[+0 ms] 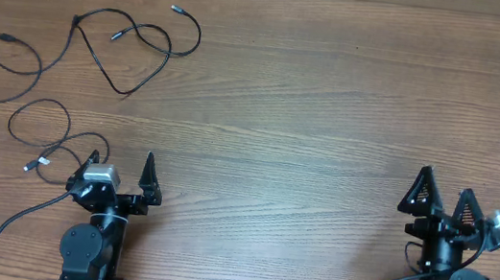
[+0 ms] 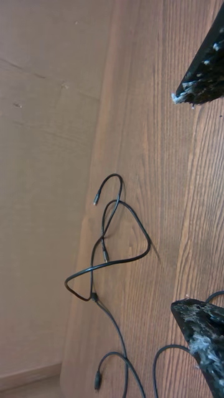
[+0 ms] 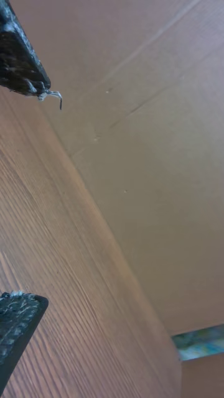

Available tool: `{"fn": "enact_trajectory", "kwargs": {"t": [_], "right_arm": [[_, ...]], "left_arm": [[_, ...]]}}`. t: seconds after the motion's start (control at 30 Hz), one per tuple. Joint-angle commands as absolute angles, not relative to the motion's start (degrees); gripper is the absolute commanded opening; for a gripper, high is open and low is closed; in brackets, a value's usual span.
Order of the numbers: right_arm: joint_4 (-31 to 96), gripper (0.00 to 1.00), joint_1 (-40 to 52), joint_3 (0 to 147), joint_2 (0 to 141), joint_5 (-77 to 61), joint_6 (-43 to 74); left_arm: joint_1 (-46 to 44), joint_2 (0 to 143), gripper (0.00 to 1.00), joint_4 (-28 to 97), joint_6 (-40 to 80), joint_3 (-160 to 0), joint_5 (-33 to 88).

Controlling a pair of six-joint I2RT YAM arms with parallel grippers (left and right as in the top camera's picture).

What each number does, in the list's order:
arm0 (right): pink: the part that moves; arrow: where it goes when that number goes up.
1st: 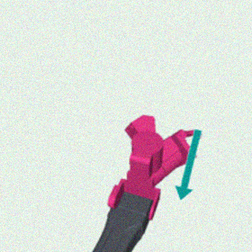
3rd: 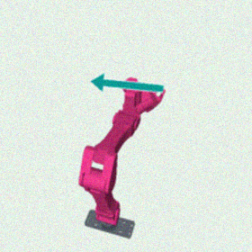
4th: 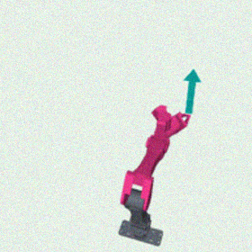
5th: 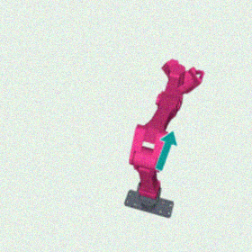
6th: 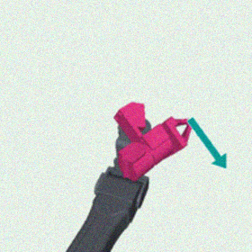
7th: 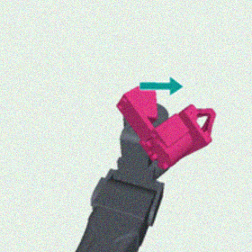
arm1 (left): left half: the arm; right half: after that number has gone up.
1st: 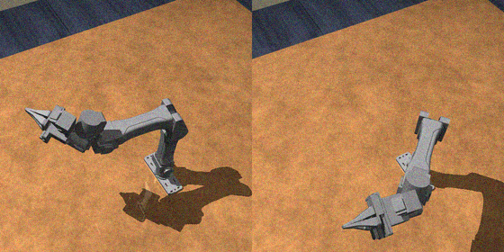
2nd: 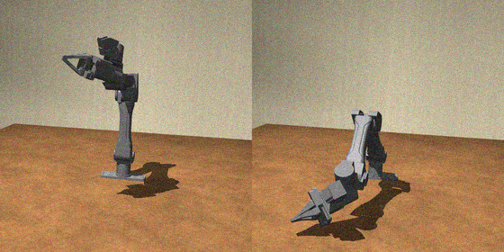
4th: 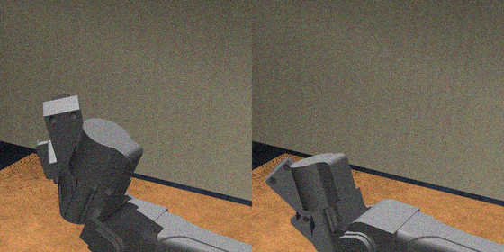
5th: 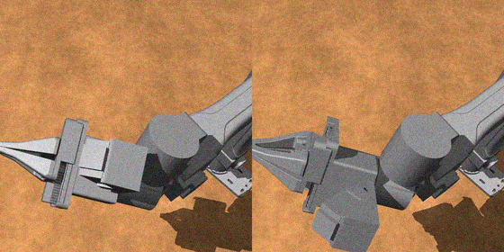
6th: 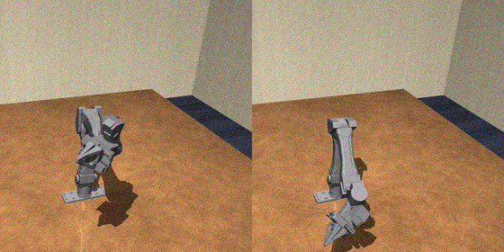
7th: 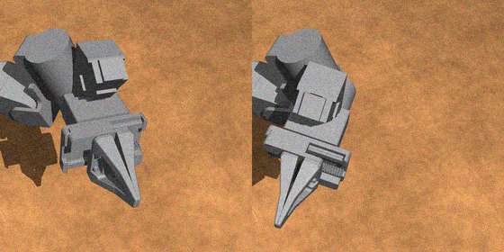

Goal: Untangle cables

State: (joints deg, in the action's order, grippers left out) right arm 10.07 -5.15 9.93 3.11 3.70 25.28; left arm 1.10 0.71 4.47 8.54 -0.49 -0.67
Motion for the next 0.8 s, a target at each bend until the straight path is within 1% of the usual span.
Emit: {"fn": "enact_trajectory", "kwargs": {"t": [0.0,0.3,0.43,0.57,0.77], "right_arm": [[9.19,1.00,-4.82,7.29,0.21,4.38,25.28],[8.99,1.00,-4.32,2.52,0.16,3.36,24.71],[8.99,1.00,-4.01,2.46,0.16,3.05,20.14],[8.10,1.00,-3.99,2.00,0.16,-0.19,13.45],[4.47,1.00,-3.84,0.38,0.16,-0.54,13.43]], "left_arm": [[1.10,0.36,1.00,4.45,7.27,-0.30,-0.19],[1.10,0.36,0.99,4.45,7.27,-0.30,-0.19],[1.10,0.36,1.00,4.45,7.27,-0.30,-0.19],[1.10,0.36,1.00,4.45,7.27,-0.30,-0.16],[1.10,0.36,1.00,4.45,7.27,-0.30,-0.16]]}}
